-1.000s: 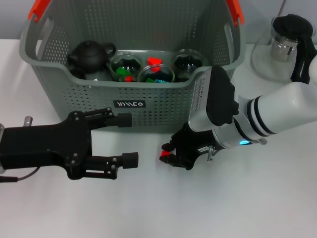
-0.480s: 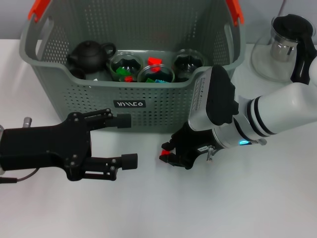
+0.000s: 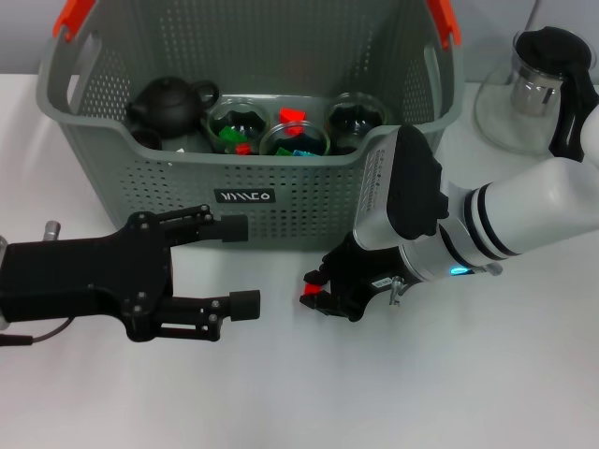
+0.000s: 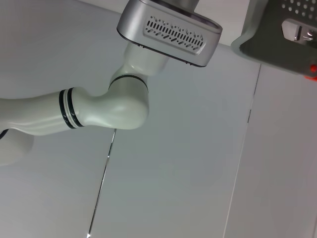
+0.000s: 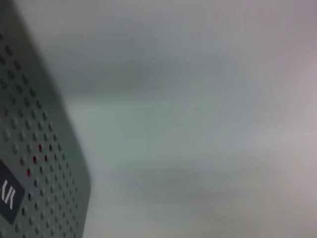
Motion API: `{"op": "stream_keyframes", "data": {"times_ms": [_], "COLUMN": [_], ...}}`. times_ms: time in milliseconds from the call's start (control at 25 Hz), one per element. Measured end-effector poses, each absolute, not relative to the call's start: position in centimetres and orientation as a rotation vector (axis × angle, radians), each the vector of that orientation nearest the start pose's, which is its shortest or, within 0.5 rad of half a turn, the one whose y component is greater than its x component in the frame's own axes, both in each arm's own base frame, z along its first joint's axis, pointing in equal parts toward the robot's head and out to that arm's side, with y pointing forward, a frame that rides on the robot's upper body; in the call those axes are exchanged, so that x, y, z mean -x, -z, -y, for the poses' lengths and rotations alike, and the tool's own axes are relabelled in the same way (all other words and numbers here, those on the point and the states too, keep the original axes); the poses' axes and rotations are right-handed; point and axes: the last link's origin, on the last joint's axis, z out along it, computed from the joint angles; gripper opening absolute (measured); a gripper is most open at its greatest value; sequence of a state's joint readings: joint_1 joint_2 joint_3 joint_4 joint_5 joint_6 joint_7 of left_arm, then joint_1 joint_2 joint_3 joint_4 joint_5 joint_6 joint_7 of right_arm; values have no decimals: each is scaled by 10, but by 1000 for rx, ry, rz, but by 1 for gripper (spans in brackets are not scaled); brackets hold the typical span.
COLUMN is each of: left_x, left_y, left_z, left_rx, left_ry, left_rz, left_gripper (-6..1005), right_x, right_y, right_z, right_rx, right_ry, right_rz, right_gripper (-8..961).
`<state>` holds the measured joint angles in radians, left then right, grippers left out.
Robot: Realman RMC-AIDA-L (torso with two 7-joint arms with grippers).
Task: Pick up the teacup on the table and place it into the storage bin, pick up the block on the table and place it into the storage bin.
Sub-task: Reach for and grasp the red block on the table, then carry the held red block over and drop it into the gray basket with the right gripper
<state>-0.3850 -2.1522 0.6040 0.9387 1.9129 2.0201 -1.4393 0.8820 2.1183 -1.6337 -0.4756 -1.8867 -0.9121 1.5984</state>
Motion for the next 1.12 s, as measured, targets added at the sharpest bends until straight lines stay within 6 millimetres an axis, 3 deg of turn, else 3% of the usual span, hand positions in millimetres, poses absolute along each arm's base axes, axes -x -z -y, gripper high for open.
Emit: {"op": "stream_keyframes", "data": {"times_ms": [520,720,1120], "left_x": [240,246,266], "left_y": [-38,-40,-52], "left_z": [-261,-259,-247], "left_rx": [2846,2855,2777], "left_ry": [1043,1002,970], "left_rz": [455,483,567], "left_gripper": [883,883,883], "right_x": [-177,-176,-152], "right_y": [134,128,106], "right_z": [-371,-370,-357], "right_rx": [2994,3024,3127], "right_ry": [127,94,-104], "right_rz": [-193,-220,-197], "right_gripper": [195,212,245]}}
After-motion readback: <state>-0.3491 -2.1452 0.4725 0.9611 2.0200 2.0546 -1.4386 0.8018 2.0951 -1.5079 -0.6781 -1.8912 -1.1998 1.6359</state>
